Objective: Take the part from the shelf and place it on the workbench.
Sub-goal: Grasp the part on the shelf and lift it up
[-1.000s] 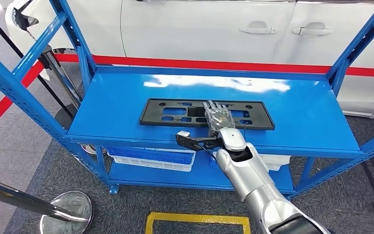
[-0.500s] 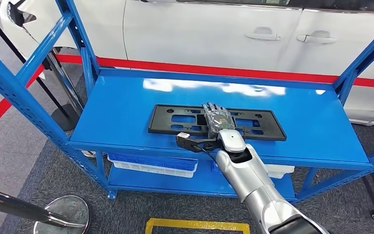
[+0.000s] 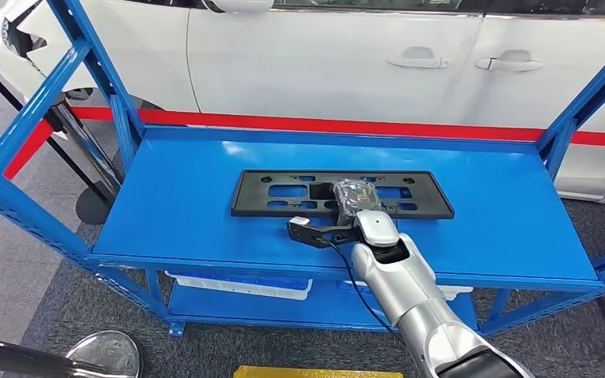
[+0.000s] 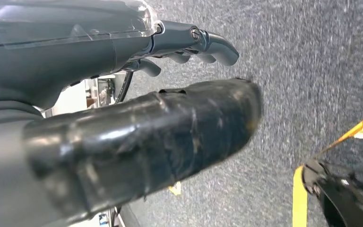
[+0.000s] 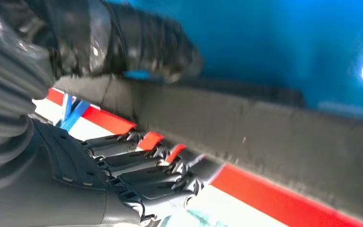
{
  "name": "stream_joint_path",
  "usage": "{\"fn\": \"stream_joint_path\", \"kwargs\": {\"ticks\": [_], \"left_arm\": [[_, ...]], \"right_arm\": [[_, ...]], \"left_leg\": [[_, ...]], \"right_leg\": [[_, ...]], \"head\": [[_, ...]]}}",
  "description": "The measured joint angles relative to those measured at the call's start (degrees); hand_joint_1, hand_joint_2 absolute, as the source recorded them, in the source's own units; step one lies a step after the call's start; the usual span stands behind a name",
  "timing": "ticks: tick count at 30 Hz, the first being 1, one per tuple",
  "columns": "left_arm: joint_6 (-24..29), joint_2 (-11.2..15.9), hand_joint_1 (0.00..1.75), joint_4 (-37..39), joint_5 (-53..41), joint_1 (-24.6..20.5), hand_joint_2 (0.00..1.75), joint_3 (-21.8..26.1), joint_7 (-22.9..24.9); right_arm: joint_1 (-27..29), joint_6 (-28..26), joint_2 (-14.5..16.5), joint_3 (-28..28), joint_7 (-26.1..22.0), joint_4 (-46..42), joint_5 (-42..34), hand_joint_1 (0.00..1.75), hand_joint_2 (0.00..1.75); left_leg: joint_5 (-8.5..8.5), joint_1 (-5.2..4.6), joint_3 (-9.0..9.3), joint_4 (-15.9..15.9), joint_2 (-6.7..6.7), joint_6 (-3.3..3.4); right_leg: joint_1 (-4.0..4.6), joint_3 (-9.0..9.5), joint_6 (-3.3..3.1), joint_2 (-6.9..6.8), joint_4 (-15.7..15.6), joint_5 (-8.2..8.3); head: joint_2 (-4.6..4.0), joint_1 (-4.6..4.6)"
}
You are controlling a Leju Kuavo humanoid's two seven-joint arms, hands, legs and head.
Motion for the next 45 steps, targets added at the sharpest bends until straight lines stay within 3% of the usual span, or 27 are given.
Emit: {"fn": "stream_joint_path", "kwargs": {"ticks": [1,2,3,5,6,10,12,14,15,16,17,19,20,22,24,26,29,31,32,34,36,40,42,45], "left_arm": [[0.05,0.09,0.0,0.0,-0.01,0.03,0.0,0.01,0.01],[0.11,0.18,0.0,0.0,-0.02,0.08,0.0,0.01,0.02],[0.16,0.27,0.0,0.0,-0.03,0.14,0.0,0.02,0.03],[0.22,0.38,0.0,0.03,-0.04,0.16,0.0,0.02,0.02],[0.25,0.4,0.0,0.05,-0.04,0.11,0.0,0.01,-0.01],[0.44,0.42,0.0,0.09,-0.15,0.06,0.0,0.03,-0.03],[0.47,0.45,0.0,0.09,-0.16,0.04,0.0,0.04,-0.03],[0.48,0.48,0.0,0.09,-0.15,0.02,0.0,0.04,-0.03],[0.48,0.49,0.0,0.09,-0.15,0.03,0.0,0.04,-0.03],[0.48,0.5,0.0,0.09,-0.15,0.03,0.0,0.04,-0.03],[0.48,0.5,0.0,0.09,-0.16,0.03,0.0,0.04,-0.03],[0.48,0.42,0.0,0.09,-0.16,0.0,0.0,0.04,-0.03],[0.48,0.37,0.0,0.09,-0.15,-0.02,0.0,0.03,-0.03],[0.45,0.27,0.0,0.09,-0.15,-0.03,0.87,0.03,-0.03],[0.37,0.28,0.0,0.1,-0.09,-0.03,1.75,0.05,-0.05],[0.25,0.36,0.0,0.1,0.21,-0.06,1.75,0.07,-0.21],[-0.17,0.44,0.0,0.1,1.03,-0.04,1.75,0.12,-1.13],[-0.5,0.49,0.0,0.11,1.16,0.0,1.75,0.15,-1.8],[-0.56,0.55,0.0,0.11,1.05,0.02,1.75,0.15,-1.95],[-0.19,0.68,0.0,0.11,0.86,0.04,1.75,0.15,-1.92],[0.74,0.74,0.0,0.11,1.06,0.02,1.75,0.16,-1.45],[1.56,0.52,0.0,0.13,1.79,-0.03,1.75,0.4,0.15],[1.76,0.28,0.0,0.11,1.83,0.05,1.75,0.61,0.81],[1.99,-0.01,0.0,0.11,1.16,0.2,1.75,0.7,2.07]], "right_arm": [[0.04,0.14,0.0,-0.01,0.01,0.13,-0.04,1.74,1.75],[0.05,0.32,0.0,-0.02,0.02,0.21,-0.09,1.75,1.75],[0.05,0.5,0.0,-0.03,0.03,0.27,-0.12,1.75,1.75],[-0.06,0.75,-0.03,-0.09,0.07,0.39,-0.15,1.75,1.75],[-0.1,0.82,-0.05,-0.11,0.08,0.46,-0.16,1.75,1.75],[-0.21,0.91,-0.08,-0.13,-0.02,0.57,-0.24,1.75,1.75],[-0.29,0.92,-0.11,-0.13,-0.01,0.6,-0.26,1.75,1.75],[-0.29,0.92,-0.14,-0.13,-0.03,0.72,-0.26,1.75,1.75],[-0.26,0.92,-0.15,-0.13,-0.04,0.79,-0.26,1.75,1.75],[-0.26,0.92,-0.15,-0.13,-0.05,0.85,-0.26,1.75,1.75],[-0.3,0.92,-0.15,-0.13,-0.05,0.87,-0.26,1.75,1.75],[-0.47,0.93,-0.15,-0.13,-0.05,0.88,-0.26,1.75,1.75],[-0.57,0.94,-0.15,-0.13,-0.05,0.88,-0.26,1.75,1.75],[-0.72,1.02,-0.15,-0.13,-0.13,0.9,-0.27,1.75,1.75],[-0.79,1.21,-0.19,-0.13,-0.43,0.92,-0.26,1.75,1.75],[-0.92,1.55,-0.22,-0.11,-1.05,1.05,-0.16,1.75,1.75],[-0.98,1.75,-0.22,-0.05,-2.5,1.5,-0.08,1.75,1.75],[-0.95,1.65,-0.24,0.04,-3.57,1.83,-0.21,1.75,1.75],[-0.96,1.57,-0.26,0.08,-4.03,1.97,-0.37,1.75,1.75],[-1.02,1.02,-0.31,0.12,-4.87,2.11,-1.18,1.75,1.75],[-0.92,-0.55,-0.36,0.1,-5.86,1.66,-3.13,1.75,1.75],[1.27,-4.39,-0.4,0.09,-6.81,-4.52,-6.74,1.75,1.75],[2.97,-5.17,-0.39,0.14,-7.0,-10.54,-7.64,1.75,1.75],[5.79,-5.57,-0.42,0.73,-7.37,-18.83,-8.38,1.75,1.75]], "left_leg": [[0.91,0.06,-0.8,-0.1,0.01,-0.14],[2.98,0.13,-0.54,-2.14,0.03,-0.29],[5.78,0.26,0.44,-5.77,0.05,-0.47],[8.43,0.15,2.16,-11.35,0.03,-0.5],[8.89,0.07,2.45,-12.66,-0.02,-0.2],[9.13,0.11,2.52,-12.78,0.0,1.42],[9.16,0.19,2.79,-12.99,0.06,1.82],[9.04,0.13,2.83,-13.0,0.03,2.05],[8.99,0.1,2.86,-13.0,0.0,2.11],[8.95,0.05,2.93,-13.0,-0.04,2.16],[8.92,-0.01,3.05,-13.01,-0.09,2.16],[8.85,-0.11,3.3,-13.04,-0.19,2.12],[8.82,-0.15,3.35,-13.08,-0.22,2.0],[8.81,-0.13,3.39,-13.23,-0.18,1.56],[8.81,-0.11,3.52,-13.43,-0.11,0.96],[7.49,-0.23,2.96,-11.83,-0.05,0.52],[2.44,-0.15,-1.19,-2.52,-0.04,0.06],[1.8,0.01,-2.78,0.89,0.0,-0.28],[3.06,0.09,-2.01,-0.55,0.02,-0.43],[6.17,0.23,1.5,-7.12,0.1,-0.57],[7.52,0.23,3.89,-11.87,0.03,-0.21],[7.8,0.16,3.85,-12.46,-0.11,1.2],[8.13,0.31,3.84,-12.69,-0.04,1.82],[8.41,0.18,3.59,-12.64,0.03,2.26]], "right_leg": [[-0.1,0.17,0.15,0.11,0.31,-0.4],[-0.26,0.38,0.38,0.23,0.7,-0.85],[-0.47,0.63,0.72,0.32,1.25,-1.44],[-0.63,0.6,1.45,0.38,2.4,-2.41],[-0.59,0.35,1.79,0.38,2.92,-2.78],[-0.51,-0.39,2.74,0.34,4.53,-3.98],[-0.77,-2.65,3.33,0.23,9.43,-6.68],[-0.93,-6.64,3.7,0.2,16.83,-9.61],[-0.97,-8.07,3.72,0.2,19.18,-10.02],[-0.96,-8.52,3.61,0.2,19.52,-9.34],[-0.87,-7.77,3.32,0.21,17.54,-7.63],[-0.39,-4.12,2.21,0.21,9.61,-3.64],[-0.08,-2.52,1.62,0.1,6.17,-2.4],[0.42,-1.23,0.88,-0.09,3.24,-1.91],[0.27,-0.89,0.69,-0.17,2.46,-1.49],[-0.21,-0.13,0.52,-0.26,0.97,-0.75],[-0.35,0.07,0.26,-0.38,0.41,-0.31],[-0.35,-0.23,0.36,-0.29,0.86,-0.48],[-0.42,-0.35,0.52,-0.19,1.2,-0.65],[-0.62,-0.55,1.04,0.06,2.13,-1.17],[-0.46,-1.0,1.72,0.34,3.28,-1.67],[-0.31,-1.6,2.68,0.61,3.93,-1.85],[-0.51,-2.98,3.23,0.44,7.02,-4.06],[-0.89,-7.62,3.9,0.25,17.61,-9.5]], "head": [[0.0,0.01],[0.0,0.0],[0.0,0.01],[0.01,-0.07],[0.01,-0.1],[0.01,-0.15],[0.01,-0.1],[0.01,-0.08],[0.01,-0.08],[0.0,-0.08],[0.0,-0.08],[0.0,-0.1],[0.01,-0.09],[0.01,-0.08],[0.01,-0.05],[0.01,-0.07],[0.01,-0.13],[0.0,-0.13],[0.0,-0.13],[0.0,-0.13],[0.01,-0.08],[0.0,0.01],[0.01,0.04],[0.0,0.07]]}}
